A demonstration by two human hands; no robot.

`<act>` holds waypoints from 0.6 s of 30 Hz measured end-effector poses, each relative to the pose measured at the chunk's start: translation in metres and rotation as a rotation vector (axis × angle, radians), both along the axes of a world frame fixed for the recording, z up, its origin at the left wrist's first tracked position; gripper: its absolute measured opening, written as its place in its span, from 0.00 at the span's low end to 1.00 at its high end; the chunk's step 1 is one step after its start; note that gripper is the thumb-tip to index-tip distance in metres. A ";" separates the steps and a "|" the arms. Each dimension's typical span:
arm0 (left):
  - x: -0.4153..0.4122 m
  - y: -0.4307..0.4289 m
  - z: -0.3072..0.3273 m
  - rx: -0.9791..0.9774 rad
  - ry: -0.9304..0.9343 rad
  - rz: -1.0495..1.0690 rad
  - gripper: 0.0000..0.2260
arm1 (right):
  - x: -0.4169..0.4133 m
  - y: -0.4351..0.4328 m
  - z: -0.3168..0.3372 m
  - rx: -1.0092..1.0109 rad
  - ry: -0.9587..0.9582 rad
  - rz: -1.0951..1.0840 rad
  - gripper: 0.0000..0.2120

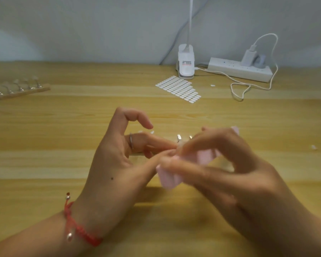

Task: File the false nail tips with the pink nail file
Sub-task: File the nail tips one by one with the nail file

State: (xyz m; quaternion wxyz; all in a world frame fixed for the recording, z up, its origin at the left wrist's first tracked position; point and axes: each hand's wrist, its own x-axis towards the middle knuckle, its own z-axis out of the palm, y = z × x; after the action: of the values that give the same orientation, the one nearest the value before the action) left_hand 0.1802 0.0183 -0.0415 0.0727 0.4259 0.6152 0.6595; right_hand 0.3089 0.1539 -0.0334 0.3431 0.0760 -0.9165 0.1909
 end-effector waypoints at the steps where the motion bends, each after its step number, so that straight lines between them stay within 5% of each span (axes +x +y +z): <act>1: 0.000 0.000 0.000 -0.002 -0.002 -0.007 0.22 | 0.000 0.000 0.000 0.000 -0.003 0.006 0.14; 18: -0.001 0.000 0.001 -0.036 0.131 0.058 0.21 | -0.002 0.010 0.000 -0.103 -0.027 -0.047 0.15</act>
State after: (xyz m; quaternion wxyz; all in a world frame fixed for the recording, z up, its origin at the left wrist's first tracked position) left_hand 0.1787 0.0183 -0.0407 0.0207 0.4487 0.6426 0.6207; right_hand 0.3068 0.1636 -0.0336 0.3384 0.0342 -0.9116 0.2307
